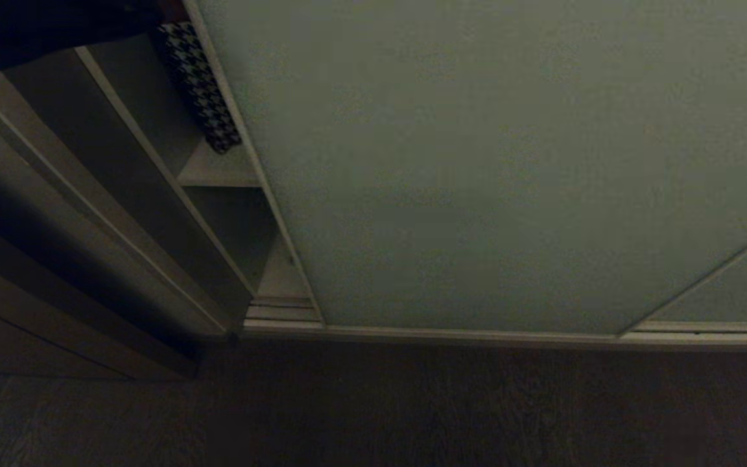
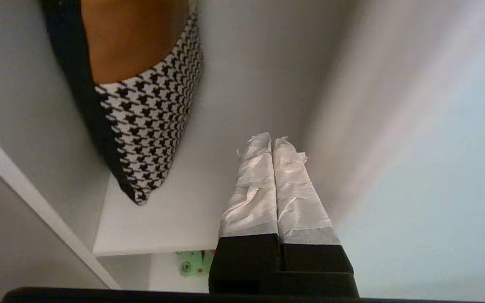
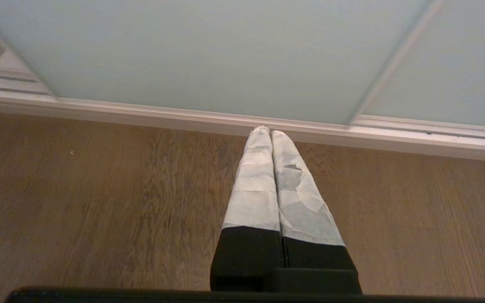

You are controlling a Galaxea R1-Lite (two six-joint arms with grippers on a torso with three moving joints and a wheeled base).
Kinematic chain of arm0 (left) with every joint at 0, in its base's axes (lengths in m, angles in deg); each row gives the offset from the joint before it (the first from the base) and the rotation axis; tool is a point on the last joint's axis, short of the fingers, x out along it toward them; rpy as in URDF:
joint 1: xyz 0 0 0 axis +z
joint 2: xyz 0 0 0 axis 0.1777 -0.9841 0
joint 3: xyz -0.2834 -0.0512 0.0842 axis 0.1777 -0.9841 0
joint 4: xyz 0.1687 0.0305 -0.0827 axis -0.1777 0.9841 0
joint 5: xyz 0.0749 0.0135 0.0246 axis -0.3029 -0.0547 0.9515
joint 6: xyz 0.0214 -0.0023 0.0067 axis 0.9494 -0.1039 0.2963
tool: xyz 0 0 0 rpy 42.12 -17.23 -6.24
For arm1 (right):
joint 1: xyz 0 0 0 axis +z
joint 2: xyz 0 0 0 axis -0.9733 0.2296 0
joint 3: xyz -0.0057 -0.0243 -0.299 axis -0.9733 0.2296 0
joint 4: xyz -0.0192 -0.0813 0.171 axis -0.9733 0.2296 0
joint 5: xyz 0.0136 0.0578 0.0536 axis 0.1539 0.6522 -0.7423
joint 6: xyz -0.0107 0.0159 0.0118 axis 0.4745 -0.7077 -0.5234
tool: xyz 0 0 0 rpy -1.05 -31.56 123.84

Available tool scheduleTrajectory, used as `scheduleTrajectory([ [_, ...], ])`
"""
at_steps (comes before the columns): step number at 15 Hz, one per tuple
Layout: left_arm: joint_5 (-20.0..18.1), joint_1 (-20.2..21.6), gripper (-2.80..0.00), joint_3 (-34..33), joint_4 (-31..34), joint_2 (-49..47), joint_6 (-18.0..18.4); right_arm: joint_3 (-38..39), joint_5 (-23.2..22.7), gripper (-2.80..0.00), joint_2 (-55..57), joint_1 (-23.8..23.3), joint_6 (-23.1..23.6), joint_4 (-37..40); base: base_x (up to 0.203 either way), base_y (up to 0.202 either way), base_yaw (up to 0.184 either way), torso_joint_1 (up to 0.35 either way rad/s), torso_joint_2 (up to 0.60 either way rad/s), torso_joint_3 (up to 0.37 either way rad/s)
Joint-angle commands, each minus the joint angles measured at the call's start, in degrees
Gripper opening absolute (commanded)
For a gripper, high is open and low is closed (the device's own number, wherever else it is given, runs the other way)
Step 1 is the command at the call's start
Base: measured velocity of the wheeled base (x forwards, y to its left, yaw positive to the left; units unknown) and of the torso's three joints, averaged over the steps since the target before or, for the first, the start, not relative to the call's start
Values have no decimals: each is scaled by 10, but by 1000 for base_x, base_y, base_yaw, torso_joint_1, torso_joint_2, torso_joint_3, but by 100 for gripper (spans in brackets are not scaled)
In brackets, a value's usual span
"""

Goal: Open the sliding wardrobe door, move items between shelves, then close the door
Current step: Open the door

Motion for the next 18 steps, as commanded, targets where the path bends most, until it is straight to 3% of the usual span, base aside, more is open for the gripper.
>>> scheduleTrajectory([
  [1,4,-3,-280,-3,-3,2,-2,0,0,-280,-1,0,1,0,0,0,0,0,0,0],
  [5,40,56,-280,-41,4,26,0,0,0,-280,-1,0,0,0,0,0,0,0,0,0],
  [9,37,91,-280,-172,55,111,1,0,0,-280,-1,0,0,0,0,0,0,0,0,0],
  [18,-12,130,-280,-554,251,600,11,0,0,-280,-1,0,1,0,0,0,0,0,0,0],
])
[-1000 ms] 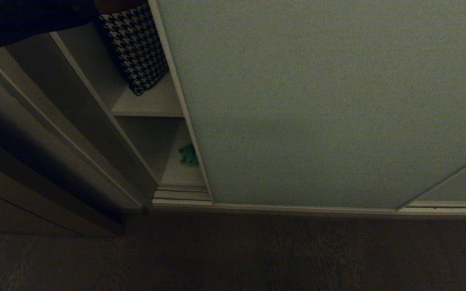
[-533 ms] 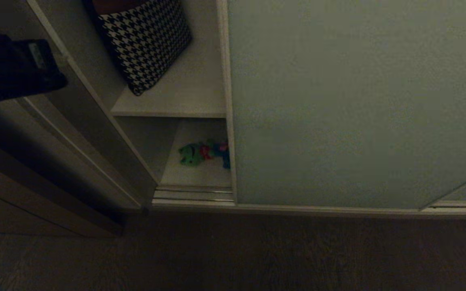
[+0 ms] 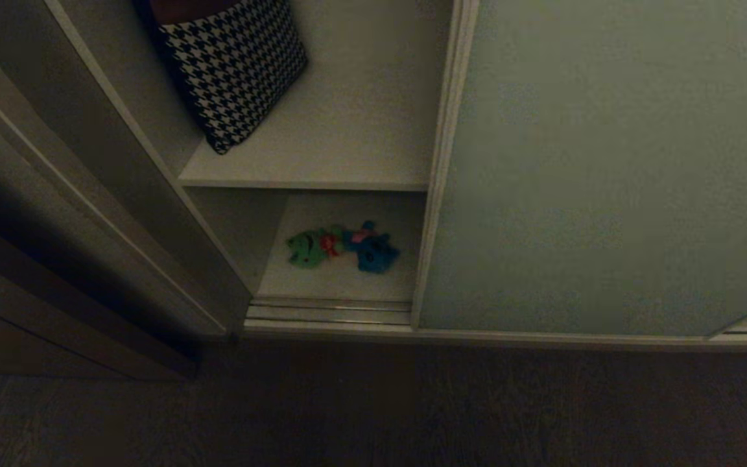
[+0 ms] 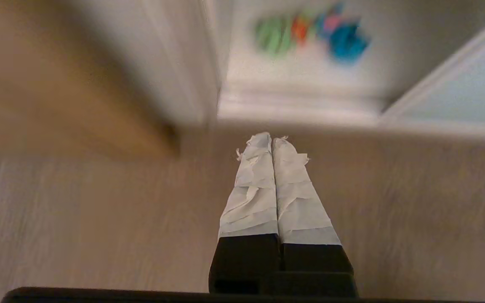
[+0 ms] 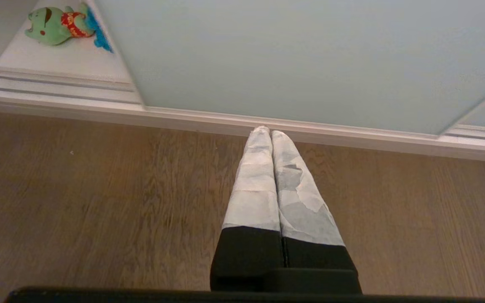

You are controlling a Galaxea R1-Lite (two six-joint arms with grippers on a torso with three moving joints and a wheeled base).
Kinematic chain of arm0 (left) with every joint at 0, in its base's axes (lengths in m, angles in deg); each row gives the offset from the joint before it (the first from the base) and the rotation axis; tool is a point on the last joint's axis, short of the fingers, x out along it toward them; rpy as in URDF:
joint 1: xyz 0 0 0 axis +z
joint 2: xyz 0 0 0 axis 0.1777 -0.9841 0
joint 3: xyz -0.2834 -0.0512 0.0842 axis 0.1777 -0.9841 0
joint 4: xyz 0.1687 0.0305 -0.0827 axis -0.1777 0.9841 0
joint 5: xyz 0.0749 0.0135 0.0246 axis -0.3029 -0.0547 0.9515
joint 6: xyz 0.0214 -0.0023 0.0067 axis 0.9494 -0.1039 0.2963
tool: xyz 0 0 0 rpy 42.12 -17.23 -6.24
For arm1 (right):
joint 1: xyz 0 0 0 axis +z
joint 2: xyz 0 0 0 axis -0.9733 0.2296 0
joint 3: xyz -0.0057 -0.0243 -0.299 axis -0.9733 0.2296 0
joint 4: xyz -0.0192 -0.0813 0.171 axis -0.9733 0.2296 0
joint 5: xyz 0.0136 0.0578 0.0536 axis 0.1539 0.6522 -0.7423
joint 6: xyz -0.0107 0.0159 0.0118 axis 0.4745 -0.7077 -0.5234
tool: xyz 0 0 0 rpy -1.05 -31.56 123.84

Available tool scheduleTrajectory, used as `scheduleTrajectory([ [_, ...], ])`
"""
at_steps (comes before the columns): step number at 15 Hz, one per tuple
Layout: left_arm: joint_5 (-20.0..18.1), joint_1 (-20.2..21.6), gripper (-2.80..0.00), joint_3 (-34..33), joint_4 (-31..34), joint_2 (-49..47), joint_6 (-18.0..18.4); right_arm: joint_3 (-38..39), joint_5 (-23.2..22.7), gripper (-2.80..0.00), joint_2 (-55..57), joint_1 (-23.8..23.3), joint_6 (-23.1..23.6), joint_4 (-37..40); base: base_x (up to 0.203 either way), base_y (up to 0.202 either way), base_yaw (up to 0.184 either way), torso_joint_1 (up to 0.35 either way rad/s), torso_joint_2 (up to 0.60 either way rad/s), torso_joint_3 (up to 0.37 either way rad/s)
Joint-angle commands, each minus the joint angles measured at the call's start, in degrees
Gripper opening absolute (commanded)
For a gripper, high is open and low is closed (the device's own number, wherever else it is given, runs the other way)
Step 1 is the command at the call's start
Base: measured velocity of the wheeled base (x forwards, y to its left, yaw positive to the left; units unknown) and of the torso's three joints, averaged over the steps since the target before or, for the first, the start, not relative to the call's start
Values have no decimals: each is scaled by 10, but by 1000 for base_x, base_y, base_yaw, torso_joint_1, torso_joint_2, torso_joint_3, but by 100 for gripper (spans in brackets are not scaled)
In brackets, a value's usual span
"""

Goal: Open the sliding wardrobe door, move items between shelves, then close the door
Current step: Open the door

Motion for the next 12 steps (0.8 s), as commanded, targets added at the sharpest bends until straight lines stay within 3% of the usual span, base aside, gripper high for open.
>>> scheduleTrajectory([
  [1,-2,16,-280,-98,17,164,4,0,0,-280,0,0,0,0,0,0,0,0,0,0],
  [4,-3,31,-280,-258,-10,250,14,0,0,-280,-1,0,0,0,0,0,0,0,0,0],
  [5,-4,31,-280,-284,-24,287,17,0,0,-280,-1,0,0,0,0,0,0,0,0,0],
  [7,-8,30,-280,-320,-46,358,30,0,0,-280,-1,0,0,0,0,0,0,0,0,0],
  [12,-19,30,-280,-346,-67,364,37,0,0,-280,-1,0,0,0,0,0,0,0,0,0],
])
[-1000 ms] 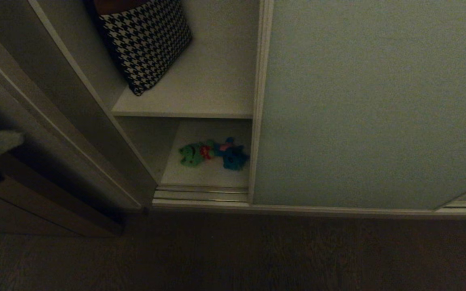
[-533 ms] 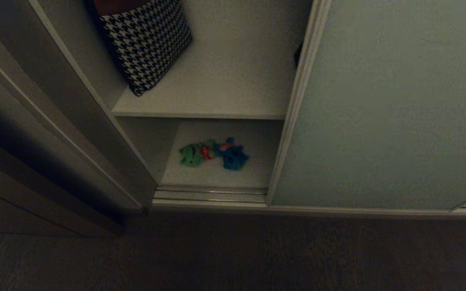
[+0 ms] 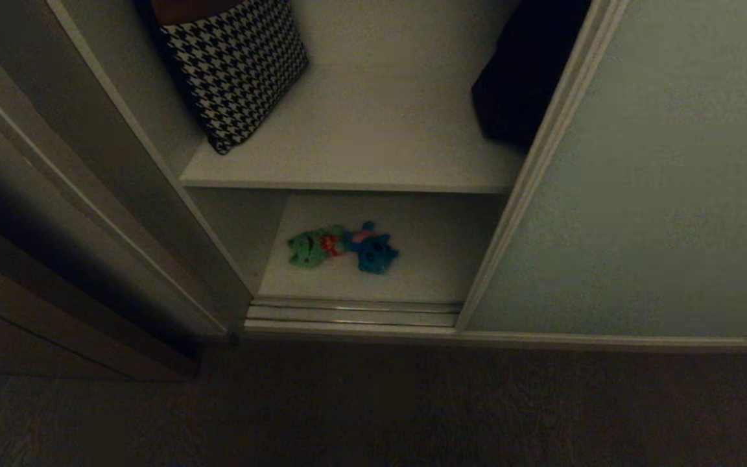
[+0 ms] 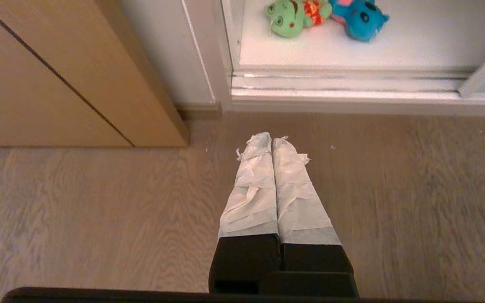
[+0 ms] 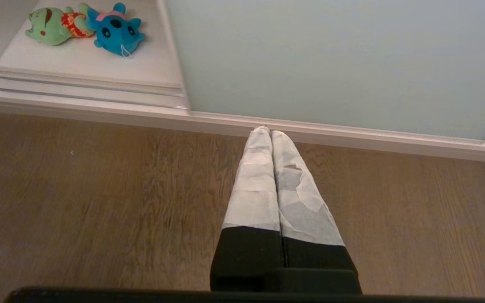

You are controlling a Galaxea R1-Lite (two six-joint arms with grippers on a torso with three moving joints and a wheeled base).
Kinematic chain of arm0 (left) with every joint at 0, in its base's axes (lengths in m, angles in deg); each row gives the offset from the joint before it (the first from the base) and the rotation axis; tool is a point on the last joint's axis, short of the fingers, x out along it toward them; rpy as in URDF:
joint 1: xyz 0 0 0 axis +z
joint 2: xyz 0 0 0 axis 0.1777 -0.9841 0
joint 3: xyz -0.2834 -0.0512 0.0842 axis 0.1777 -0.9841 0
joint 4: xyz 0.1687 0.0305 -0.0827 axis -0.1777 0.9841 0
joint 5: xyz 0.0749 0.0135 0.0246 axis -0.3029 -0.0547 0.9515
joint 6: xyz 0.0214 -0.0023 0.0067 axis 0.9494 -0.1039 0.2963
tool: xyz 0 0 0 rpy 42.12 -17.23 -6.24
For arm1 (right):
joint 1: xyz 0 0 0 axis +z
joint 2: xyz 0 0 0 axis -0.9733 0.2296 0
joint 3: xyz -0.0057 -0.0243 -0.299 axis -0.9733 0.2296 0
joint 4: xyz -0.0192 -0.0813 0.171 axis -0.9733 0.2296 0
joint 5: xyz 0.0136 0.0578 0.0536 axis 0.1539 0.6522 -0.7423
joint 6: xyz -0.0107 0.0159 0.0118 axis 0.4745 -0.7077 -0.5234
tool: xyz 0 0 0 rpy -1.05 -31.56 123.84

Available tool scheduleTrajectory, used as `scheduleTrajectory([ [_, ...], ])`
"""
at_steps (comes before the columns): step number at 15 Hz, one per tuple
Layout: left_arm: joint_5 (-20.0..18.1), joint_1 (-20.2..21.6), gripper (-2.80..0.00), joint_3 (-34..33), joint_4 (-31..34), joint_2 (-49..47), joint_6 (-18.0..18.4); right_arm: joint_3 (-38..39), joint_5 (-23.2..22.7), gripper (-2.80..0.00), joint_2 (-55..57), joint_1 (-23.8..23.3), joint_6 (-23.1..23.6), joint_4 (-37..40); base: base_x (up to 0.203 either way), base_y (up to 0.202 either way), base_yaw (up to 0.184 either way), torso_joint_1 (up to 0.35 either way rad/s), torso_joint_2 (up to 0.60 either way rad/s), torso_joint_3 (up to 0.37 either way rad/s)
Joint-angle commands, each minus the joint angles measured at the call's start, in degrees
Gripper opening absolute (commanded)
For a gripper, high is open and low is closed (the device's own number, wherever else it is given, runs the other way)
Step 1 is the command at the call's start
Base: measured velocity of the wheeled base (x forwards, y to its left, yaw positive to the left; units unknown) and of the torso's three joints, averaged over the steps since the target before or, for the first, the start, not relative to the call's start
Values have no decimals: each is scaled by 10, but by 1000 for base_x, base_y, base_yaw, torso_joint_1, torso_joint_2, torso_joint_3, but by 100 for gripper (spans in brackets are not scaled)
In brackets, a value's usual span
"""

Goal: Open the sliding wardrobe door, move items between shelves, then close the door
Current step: Open the door

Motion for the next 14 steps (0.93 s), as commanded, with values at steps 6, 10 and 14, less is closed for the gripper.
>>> scheduleTrajectory([
  [6,4,0,-280,-3,-1,7,-6,0,0,-280,-1,0,0,0,0,0,0,0,0,0],
  [10,6,0,-280,-1,1,8,-28,0,0,-280,-1,0,1,0,0,0,0,0,0,0],
  [14,9,0,-280,0,3,7,-27,0,0,-280,-1,0,0,0,0,0,0,3,3,-136],
])
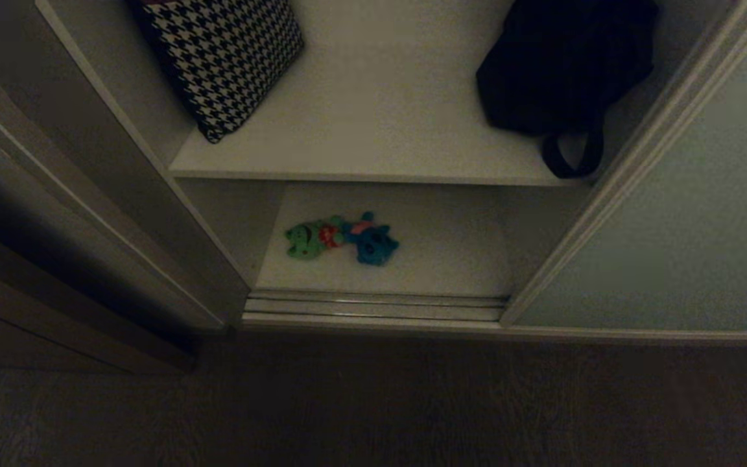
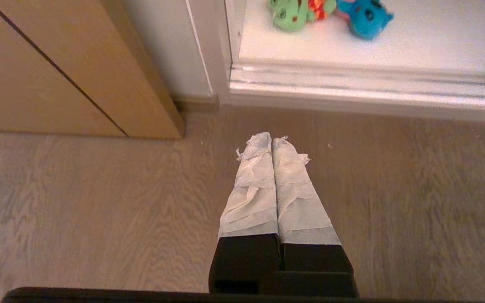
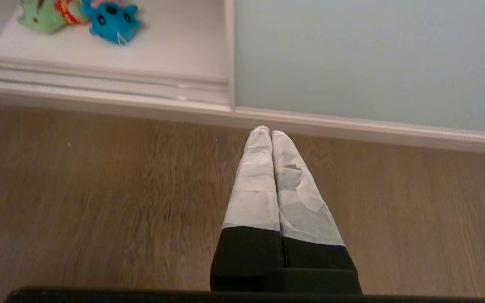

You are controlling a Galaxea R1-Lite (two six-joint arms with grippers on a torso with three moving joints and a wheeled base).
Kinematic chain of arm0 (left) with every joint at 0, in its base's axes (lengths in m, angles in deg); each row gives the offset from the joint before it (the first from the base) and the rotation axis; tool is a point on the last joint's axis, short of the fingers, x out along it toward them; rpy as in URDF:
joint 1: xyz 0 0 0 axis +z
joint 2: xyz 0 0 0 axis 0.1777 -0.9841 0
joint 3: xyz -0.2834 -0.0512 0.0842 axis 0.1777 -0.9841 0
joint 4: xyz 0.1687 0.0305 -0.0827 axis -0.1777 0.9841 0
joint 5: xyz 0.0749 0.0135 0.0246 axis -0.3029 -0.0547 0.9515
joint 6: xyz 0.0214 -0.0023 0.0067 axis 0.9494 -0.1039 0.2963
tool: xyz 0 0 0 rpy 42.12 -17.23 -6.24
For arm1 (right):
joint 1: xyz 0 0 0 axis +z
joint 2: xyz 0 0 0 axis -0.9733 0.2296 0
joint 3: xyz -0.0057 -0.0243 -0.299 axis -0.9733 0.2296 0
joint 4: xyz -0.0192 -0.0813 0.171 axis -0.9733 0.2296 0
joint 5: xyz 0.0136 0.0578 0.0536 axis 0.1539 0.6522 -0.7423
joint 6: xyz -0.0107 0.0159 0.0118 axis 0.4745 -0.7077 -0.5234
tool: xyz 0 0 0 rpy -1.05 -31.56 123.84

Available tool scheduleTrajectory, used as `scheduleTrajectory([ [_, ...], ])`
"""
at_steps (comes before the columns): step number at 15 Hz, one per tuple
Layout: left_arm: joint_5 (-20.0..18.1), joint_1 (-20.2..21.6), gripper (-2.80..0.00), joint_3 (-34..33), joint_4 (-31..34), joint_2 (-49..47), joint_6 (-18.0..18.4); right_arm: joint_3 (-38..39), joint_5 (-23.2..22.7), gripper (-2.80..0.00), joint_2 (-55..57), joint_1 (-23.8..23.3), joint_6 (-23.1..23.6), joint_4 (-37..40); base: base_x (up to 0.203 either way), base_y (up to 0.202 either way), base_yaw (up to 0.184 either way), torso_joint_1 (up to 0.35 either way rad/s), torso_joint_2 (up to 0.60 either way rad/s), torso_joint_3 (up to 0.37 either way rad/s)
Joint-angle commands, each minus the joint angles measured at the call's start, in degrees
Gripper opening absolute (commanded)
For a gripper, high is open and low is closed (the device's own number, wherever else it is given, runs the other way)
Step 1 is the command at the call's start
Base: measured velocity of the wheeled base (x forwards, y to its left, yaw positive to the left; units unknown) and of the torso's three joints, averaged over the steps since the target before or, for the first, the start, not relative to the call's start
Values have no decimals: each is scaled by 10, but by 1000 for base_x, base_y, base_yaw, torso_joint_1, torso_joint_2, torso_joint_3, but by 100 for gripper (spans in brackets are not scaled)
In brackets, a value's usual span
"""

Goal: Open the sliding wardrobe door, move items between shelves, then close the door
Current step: Open the door

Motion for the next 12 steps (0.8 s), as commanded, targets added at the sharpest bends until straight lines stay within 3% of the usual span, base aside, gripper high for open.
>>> scheduleTrajectory([
  [1,0,0,-280,-1,-2,-3,1,0,0,-280,-1,0,0,0,0,0,0,2,0,-189],
  [12,0,0,-280,-1,-2,-3,-2,0,0,-280,-1,0,0,0,0,0,0,3,2,-198],
])
